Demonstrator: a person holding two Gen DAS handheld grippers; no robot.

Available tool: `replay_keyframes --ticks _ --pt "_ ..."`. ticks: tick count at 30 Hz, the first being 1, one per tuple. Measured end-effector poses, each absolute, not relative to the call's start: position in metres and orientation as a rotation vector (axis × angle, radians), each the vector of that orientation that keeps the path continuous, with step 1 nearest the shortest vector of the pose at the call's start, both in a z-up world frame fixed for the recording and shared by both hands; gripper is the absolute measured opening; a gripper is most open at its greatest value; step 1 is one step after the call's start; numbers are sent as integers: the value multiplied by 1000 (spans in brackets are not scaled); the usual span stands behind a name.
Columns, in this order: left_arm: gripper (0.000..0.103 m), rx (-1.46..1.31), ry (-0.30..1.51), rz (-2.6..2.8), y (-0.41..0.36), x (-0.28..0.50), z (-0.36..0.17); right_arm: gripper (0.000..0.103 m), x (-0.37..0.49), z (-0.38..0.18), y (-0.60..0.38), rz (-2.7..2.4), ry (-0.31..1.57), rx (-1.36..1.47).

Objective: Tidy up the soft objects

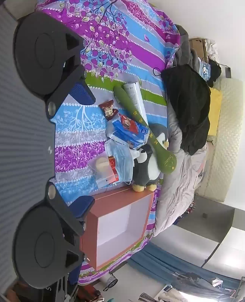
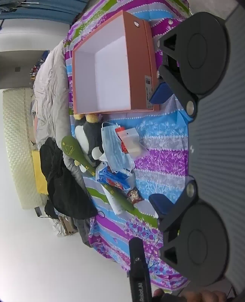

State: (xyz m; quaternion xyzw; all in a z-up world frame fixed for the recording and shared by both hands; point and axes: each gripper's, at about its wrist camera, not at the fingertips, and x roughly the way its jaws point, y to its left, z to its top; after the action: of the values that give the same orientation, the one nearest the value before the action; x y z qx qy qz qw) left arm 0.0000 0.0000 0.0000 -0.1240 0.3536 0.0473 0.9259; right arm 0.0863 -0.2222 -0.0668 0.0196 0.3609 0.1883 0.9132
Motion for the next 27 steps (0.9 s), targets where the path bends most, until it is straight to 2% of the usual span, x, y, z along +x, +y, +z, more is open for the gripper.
replay_keyframes --ticks 4,11,27 --pt "103 -257 727 96 1 1 0 103 82 -66 -209 375 720 -34" --pt "103 -238 718 101 0 0 2 103 82 -69 -219 410 727 39" --pt "103 -224 738 78 -5 -3 -2 103 75 -70 -217 397 727 14"
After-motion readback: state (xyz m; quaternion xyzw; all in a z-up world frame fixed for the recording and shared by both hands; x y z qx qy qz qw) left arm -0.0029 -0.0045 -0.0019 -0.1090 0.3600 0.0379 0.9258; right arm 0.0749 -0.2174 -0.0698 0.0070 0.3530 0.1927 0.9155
